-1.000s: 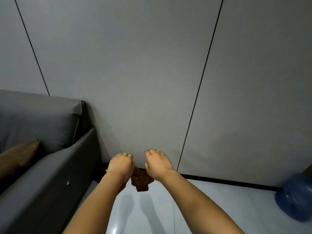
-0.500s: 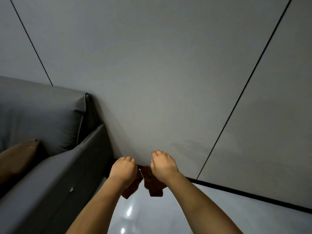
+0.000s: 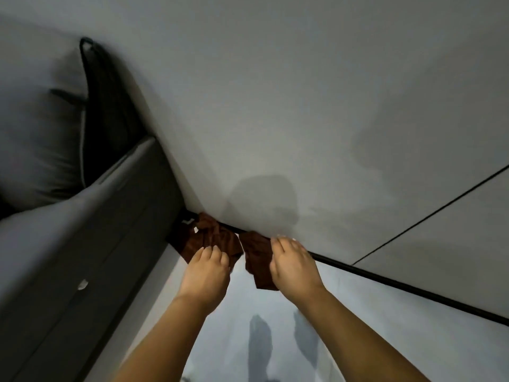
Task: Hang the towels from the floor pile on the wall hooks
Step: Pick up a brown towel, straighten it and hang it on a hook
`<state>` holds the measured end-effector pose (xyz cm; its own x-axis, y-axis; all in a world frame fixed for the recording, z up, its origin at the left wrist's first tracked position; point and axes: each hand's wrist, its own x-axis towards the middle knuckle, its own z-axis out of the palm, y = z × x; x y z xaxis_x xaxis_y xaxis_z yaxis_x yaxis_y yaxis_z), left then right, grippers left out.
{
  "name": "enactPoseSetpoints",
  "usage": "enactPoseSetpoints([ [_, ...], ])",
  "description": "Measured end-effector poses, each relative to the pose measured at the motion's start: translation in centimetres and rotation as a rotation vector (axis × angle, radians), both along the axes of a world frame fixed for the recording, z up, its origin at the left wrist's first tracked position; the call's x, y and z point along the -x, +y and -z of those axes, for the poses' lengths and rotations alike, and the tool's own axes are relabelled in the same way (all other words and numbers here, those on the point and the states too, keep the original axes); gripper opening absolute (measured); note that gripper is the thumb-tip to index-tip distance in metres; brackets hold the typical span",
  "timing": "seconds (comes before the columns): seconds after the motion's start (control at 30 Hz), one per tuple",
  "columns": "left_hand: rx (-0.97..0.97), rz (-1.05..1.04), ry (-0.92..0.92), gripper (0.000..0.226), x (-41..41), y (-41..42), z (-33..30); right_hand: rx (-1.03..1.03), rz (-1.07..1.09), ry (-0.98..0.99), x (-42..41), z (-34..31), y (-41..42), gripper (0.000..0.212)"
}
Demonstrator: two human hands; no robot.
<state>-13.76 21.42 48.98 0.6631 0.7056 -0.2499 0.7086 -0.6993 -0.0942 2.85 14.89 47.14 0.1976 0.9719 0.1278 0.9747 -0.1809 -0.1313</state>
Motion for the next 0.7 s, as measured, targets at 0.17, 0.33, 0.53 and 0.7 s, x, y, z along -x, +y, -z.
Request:
enactPoseSetpoints([
  [0.17, 0.124, 0.089, 0.069, 0.064, 0.6, 0.5, 15.4, 0.081, 0.049, -0.005, 0.8, 15.8, 0.0, 0.055],
  [0.33, 0.156, 0.172, 0.156, 0.054, 0.7, 0.2, 31.9, 0.228, 0.104, 0.009, 1.2, 33.0, -0.6, 0.061],
  [0.53, 0.034, 0.306, 0.136, 0.051, -1.9, 4.2, 46.6, 0.28, 0.05, -0.018, -0.8, 46.3, 2.4, 0.063],
  [0.7, -0.066, 0.358, 0.035, 0.043, -5.7, 9.3, 52.1, 0.233, 0.039, -0.07, -4.7, 50.0, 9.1, 0.039],
])
